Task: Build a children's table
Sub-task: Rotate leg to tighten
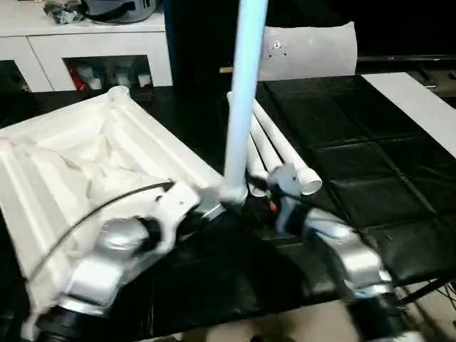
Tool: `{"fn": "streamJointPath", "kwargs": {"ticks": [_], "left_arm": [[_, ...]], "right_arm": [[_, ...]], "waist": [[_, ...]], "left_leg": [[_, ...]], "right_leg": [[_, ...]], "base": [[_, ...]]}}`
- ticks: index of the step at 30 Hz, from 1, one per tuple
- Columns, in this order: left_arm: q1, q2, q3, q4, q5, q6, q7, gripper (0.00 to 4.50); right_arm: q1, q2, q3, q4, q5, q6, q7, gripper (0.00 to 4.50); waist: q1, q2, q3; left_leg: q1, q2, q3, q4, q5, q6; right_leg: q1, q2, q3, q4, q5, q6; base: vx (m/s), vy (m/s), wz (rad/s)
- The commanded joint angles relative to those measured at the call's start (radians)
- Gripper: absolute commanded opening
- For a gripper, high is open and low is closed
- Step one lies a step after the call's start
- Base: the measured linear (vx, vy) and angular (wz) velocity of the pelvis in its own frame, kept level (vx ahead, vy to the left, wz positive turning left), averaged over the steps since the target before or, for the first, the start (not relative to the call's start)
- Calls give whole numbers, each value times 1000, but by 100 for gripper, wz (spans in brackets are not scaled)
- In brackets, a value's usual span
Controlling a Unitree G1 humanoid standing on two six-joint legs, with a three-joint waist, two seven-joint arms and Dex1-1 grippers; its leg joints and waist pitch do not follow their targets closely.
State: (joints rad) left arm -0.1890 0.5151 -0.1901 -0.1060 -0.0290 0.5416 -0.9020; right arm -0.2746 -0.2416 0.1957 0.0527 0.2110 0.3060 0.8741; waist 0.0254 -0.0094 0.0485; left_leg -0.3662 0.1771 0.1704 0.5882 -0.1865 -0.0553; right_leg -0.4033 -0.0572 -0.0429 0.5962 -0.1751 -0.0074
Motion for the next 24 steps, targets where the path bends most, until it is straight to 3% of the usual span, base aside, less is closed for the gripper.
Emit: {"fn": "streamJointPath", "kwargs": {"ticks": [1, 2, 4, 6, 13, 17, 24], "left_arm": [[1, 38, -29, 14, -20, -89, -127, 0], [2, 57, -36, 23, -18, -114, -153, 0], [-4, 84, -48, 44, -16, -155, -196, 0], [-23, 106, -56, 80, -24, -194, -242, 0], [-55, 158, -79, 156, -61, -283, -369, 0], [-68, 189, -102, 170, -80, -311, -478, 0], [-85, 187, -119, 196, -79, -343, -491, 0]], "right_arm": [[-23, -22, 13, -34, 31, 15, 96, 444], [-29, -34, 15, -32, 34, 16, 117, 444], [-41, -57, 20, -23, 40, 14, 153, 444], [-64, -82, 29, 3, 40, 3, 188, 444], [-105, -123, 43, 57, 54, -9, 280, 444], [-133, -142, 61, 92, 74, -2, 368, 419], [-156, -146, 83, 127, 80, -8, 427, 350]], "waist": [[4, 10, -51], [8, 10, -51], [17, 12, -52], [21, 9, -53], [34, 4, -57], [35, 3, -57], [39, 3, -57]], "left_leg": [[15, 46, -18, -75, -300, 29], [13, 45, -18, -75, -298, 29], [21, 50, -15, -76, -292, 19], [18, 49, -15, -78, -283, 12], [20, 49, -12, -75, -268, 8], [19, 50, -13, -75, -262, 9], [20, 51, -12, -76, -270, -2]], "right_leg": [[34, -67, 44, -80, -329, -158], [37, -68, 44, -78, -325, -165], [31, -68, 45, -74, -296, -186], [36, -69, 44, -69, -283, -190], [37, -74, 46, -66, -274, -192], [39, -75, 44, -63, -266, -202], [40, -75, 44, -62, -274, -206]], "base": [[0, 0, 0], [0, 0, 0], [0, 0, 0], [0, 0, 0], [0, 0, 0], [0, 0, 0], [0, 0, 0]]}}
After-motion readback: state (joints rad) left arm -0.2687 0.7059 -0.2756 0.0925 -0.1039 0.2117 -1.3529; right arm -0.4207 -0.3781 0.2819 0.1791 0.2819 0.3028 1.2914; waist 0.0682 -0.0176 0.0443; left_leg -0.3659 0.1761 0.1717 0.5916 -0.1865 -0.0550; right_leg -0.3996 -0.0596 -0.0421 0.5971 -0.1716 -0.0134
